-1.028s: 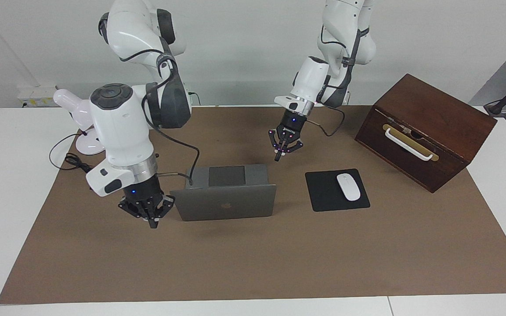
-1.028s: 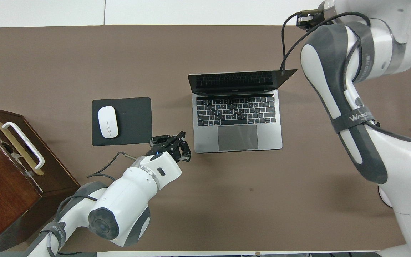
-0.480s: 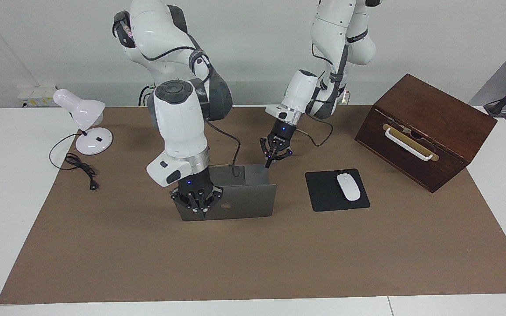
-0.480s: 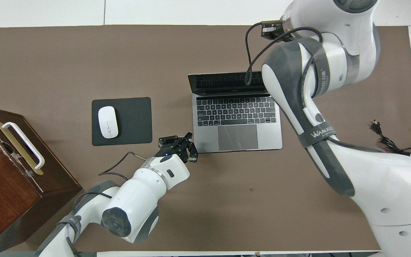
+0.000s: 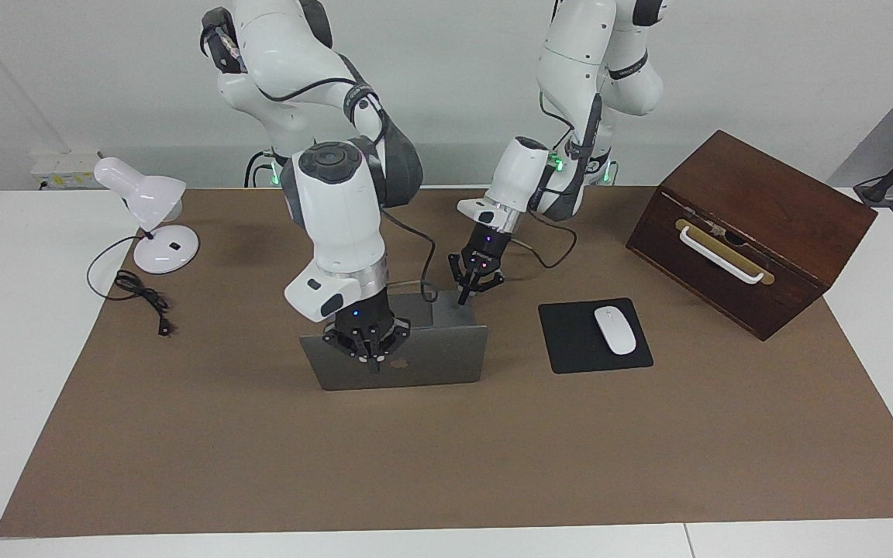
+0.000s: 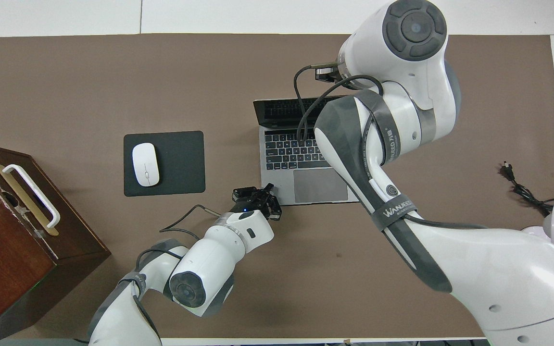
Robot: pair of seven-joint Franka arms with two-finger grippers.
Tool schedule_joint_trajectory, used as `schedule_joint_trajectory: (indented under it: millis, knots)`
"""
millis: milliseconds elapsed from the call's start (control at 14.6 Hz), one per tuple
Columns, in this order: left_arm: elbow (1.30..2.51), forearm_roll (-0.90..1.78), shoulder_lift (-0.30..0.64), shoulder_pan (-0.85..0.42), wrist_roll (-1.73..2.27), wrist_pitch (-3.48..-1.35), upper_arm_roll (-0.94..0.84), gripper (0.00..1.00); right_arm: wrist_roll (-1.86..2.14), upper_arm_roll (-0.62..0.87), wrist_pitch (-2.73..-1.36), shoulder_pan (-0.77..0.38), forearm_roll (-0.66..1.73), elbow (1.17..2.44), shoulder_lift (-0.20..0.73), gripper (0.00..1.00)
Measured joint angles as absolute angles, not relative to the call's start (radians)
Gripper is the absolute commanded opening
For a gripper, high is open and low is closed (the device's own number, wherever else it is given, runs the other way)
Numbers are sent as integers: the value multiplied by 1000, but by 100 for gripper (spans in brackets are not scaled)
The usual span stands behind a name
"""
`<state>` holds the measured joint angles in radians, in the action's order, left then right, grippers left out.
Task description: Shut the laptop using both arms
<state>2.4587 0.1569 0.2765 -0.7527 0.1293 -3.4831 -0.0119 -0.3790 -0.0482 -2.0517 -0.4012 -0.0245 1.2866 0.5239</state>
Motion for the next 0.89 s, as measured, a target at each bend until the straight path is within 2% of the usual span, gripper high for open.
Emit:
schedule_joint_trajectory:
  millis: [548,891]
  knots:
    - [2464,157,289,-753,79,-3486,-11,0,-379,-39,-1871,-389,116,1351,472,0]
    - [2464,157,289,-753,39,-3486,-11,0,-379,-39,-1863,-364,168,1464,425,0]
